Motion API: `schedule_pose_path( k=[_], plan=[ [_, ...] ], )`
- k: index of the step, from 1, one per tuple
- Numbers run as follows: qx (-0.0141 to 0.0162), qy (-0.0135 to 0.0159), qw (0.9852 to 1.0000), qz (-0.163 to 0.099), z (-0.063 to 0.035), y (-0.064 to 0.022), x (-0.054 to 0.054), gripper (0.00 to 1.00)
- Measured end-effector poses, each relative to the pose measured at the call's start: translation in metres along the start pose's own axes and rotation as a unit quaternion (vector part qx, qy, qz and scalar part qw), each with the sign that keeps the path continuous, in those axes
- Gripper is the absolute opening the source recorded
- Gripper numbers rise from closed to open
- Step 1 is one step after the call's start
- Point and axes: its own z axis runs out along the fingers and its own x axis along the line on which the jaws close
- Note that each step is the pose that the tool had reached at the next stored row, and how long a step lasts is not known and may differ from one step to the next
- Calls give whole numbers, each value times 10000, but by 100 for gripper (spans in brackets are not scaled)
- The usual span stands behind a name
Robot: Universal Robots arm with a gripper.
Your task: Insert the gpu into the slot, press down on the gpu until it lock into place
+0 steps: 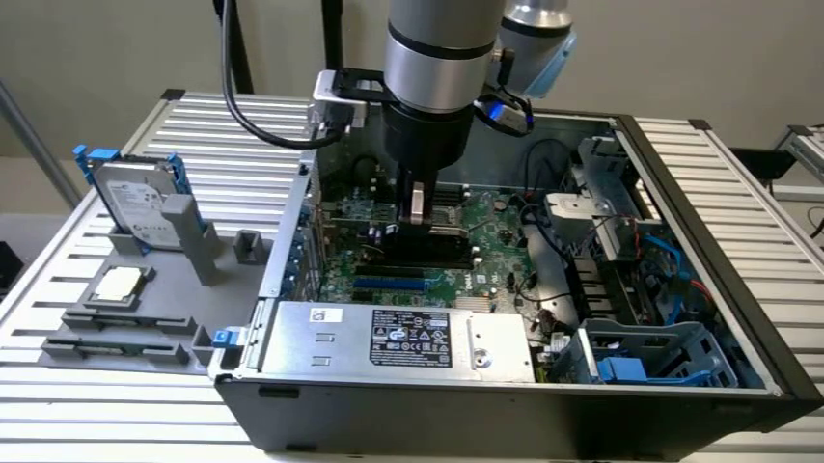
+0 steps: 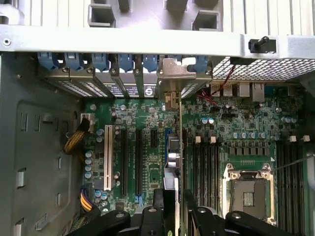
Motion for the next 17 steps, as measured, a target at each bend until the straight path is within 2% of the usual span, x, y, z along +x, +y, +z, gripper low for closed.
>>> schedule_pose_path(
  k=[7,17],
  plan=[
    [-3,-1,10000,0,104,4,7,26],
    [-17,-1,10000,38,183,37,13,26]
  ],
)
